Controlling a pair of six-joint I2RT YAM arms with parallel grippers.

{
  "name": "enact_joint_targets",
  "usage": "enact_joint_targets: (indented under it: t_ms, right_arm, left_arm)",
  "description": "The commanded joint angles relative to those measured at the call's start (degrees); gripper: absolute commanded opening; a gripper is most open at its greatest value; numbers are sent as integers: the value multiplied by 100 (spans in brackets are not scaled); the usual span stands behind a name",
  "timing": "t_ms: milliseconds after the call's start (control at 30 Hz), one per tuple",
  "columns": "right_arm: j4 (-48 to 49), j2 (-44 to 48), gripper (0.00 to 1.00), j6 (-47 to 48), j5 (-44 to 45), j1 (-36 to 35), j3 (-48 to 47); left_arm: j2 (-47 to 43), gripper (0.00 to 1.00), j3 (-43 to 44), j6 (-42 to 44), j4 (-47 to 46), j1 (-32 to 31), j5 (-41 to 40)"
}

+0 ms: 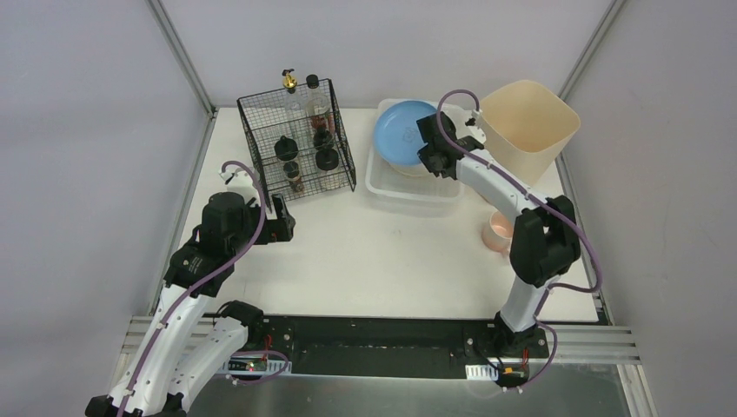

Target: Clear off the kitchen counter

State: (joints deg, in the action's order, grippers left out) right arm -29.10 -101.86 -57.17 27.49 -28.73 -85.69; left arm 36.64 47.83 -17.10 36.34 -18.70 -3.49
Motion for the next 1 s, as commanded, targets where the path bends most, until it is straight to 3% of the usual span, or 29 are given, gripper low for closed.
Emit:
enact_joint_targets:
  t_ms: [0,400,967]
  right_arm:
    - [427,-296,0,-848,-43,50,-65]
    - [698,-814,0,-1888,-94,211,26]
    - [901,-1564,3,-2557,-385,381,-128]
  left_arm:
    - [33,99,31,5,-48,23,63]
    - [33,99,37,14,-48,24,32]
    - [93,99,34,23,-48,23,52]
